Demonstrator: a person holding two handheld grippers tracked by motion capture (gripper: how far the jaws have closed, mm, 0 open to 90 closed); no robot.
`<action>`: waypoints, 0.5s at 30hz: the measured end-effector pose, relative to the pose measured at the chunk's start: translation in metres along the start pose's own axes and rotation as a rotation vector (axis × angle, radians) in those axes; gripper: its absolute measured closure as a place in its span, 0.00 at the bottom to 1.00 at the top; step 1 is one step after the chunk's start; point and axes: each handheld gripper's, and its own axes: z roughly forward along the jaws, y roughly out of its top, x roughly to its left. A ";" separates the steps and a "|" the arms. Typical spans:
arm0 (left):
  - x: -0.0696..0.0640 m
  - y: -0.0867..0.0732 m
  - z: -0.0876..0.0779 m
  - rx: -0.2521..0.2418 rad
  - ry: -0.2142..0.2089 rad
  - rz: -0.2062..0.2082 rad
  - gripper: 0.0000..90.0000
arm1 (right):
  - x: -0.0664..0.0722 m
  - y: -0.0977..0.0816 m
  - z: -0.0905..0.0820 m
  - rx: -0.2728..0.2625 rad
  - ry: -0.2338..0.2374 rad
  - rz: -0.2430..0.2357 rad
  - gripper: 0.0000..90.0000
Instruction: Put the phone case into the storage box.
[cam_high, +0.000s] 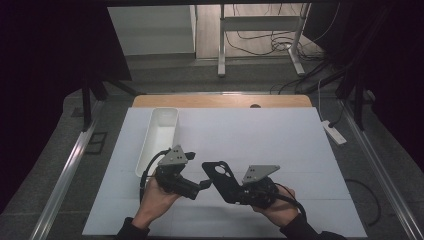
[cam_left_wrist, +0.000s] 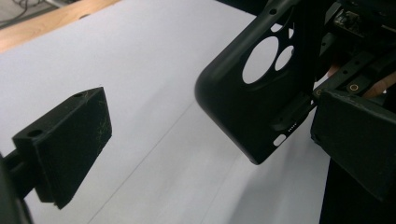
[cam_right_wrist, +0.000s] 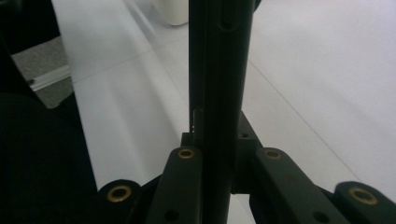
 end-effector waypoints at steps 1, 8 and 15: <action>0.000 -0.001 0.000 0.001 -0.001 0.001 0.00 | -0.001 0.000 0.000 0.000 0.009 -0.002 0.94; 0.003 -0.005 0.000 -0.007 -0.011 -0.010 0.00 | -0.002 -0.004 -0.004 -0.021 0.060 0.014 0.94; 0.004 -0.008 0.001 0.001 -0.024 -0.041 0.03 | -0.003 -0.005 -0.005 -0.035 0.073 0.015 0.94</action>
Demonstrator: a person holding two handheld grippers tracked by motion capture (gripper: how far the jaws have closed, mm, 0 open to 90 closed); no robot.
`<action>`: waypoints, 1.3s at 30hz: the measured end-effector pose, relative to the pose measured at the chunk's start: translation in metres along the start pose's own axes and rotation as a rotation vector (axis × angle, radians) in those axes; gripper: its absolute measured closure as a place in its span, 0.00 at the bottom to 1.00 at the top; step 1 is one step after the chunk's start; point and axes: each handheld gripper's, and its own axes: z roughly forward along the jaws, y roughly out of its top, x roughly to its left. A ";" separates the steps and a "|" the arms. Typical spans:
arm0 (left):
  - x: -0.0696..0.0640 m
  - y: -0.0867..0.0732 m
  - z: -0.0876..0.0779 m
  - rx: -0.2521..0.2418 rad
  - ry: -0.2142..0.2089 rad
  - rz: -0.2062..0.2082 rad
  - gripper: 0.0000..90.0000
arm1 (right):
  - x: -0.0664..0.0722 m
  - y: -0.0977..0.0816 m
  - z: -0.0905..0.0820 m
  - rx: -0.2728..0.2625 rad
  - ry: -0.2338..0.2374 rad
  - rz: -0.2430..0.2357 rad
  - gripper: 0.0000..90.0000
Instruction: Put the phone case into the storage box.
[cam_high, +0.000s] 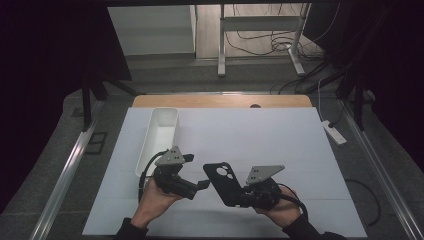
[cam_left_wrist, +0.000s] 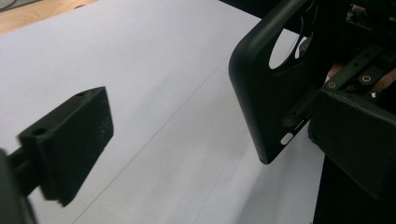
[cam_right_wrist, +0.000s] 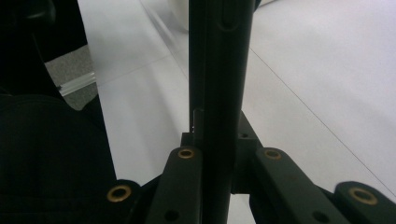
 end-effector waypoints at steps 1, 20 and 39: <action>-0.001 0.000 0.000 -0.004 0.003 0.006 0.05 | 0.000 0.000 0.000 -0.001 0.000 0.000 0.94; 0.000 0.000 -0.008 -0.047 -0.149 0.002 0.66 | 0.001 0.001 0.000 -0.032 0.062 0.012 0.95; 0.003 0.001 -0.009 -0.065 -0.212 -0.030 0.91 | 0.001 0.001 0.002 -0.027 0.051 0.003 0.94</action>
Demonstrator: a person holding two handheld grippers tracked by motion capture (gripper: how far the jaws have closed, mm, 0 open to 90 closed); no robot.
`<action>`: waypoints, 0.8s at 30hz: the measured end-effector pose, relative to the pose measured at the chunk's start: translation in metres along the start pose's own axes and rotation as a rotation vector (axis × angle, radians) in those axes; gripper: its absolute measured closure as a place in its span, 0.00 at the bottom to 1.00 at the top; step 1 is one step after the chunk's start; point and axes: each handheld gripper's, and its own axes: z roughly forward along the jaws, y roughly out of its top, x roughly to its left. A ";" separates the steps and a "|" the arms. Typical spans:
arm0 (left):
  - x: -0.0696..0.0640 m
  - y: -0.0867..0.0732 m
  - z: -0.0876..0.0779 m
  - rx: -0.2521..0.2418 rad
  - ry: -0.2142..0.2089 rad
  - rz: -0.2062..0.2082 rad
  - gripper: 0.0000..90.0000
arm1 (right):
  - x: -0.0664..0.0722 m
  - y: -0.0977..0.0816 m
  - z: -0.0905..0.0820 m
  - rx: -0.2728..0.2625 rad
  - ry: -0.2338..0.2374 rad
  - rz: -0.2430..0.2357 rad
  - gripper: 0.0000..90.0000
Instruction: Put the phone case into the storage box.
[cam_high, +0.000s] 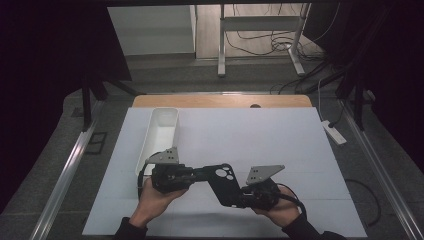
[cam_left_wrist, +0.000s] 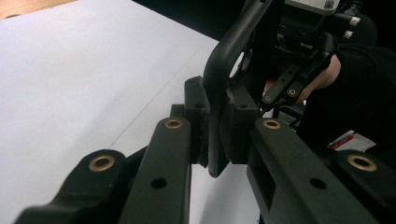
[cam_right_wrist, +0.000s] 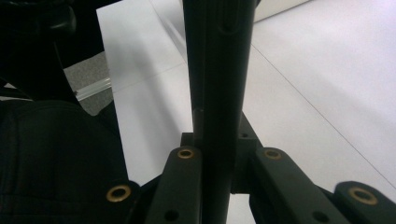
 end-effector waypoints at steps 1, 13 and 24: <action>0.000 0.000 0.000 0.001 -0.002 -0.003 0.91 | 0.000 0.000 0.000 0.000 -0.001 0.001 0.94; 0.002 0.001 0.000 0.008 -0.013 -0.033 0.92 | -0.001 0.000 0.002 0.002 -0.016 0.000 0.94; 0.000 0.004 -0.001 0.024 0.025 -0.011 0.92 | 0.003 0.001 0.005 0.020 -0.080 -0.032 0.73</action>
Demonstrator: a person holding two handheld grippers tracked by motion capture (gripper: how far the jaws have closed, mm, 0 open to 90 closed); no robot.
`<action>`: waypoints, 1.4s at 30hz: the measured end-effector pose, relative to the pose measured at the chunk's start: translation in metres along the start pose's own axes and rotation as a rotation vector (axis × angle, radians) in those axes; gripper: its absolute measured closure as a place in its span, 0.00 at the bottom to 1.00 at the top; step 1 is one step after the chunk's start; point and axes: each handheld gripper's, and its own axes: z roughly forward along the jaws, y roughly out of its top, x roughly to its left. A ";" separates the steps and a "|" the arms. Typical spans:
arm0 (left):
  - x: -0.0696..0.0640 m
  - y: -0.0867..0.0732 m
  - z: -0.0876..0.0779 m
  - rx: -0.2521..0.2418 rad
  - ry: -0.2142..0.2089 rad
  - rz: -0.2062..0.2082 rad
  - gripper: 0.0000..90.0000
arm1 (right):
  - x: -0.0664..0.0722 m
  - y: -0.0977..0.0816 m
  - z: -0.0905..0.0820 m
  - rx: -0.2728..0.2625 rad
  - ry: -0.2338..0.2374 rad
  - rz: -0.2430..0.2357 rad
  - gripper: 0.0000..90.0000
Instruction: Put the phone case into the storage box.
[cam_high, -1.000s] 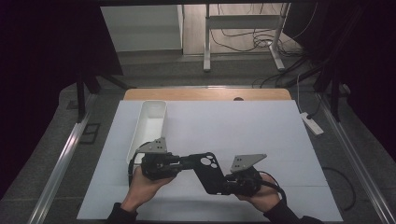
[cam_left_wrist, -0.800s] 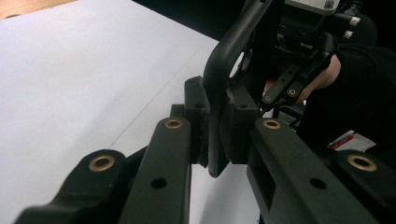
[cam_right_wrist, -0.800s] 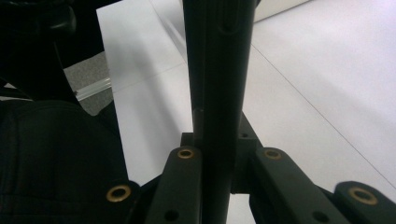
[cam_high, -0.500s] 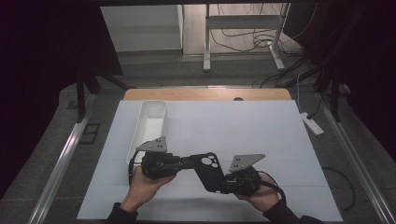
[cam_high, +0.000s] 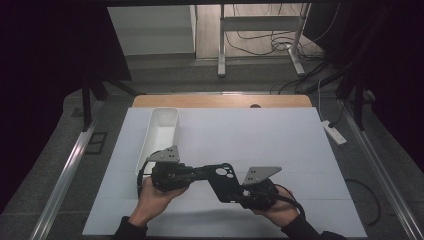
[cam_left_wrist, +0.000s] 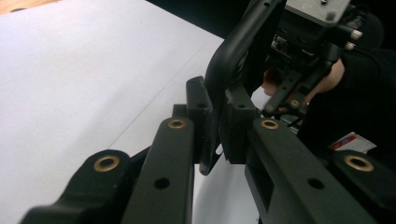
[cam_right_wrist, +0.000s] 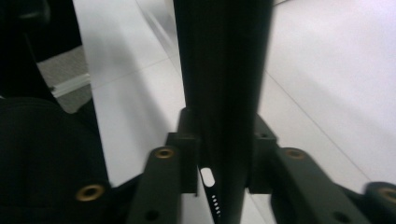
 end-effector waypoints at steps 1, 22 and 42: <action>0.000 0.000 0.000 0.002 0.006 0.000 0.92 | 0.001 0.000 0.001 0.001 -0.008 -0.009 0.69; 0.012 0.006 -0.015 0.037 0.082 0.031 0.92 | 0.001 -0.007 -0.007 0.059 -0.122 0.049 0.32; 0.030 0.017 -0.040 0.037 0.126 0.039 0.92 | -0.006 -0.016 -0.022 0.074 -0.139 0.121 0.06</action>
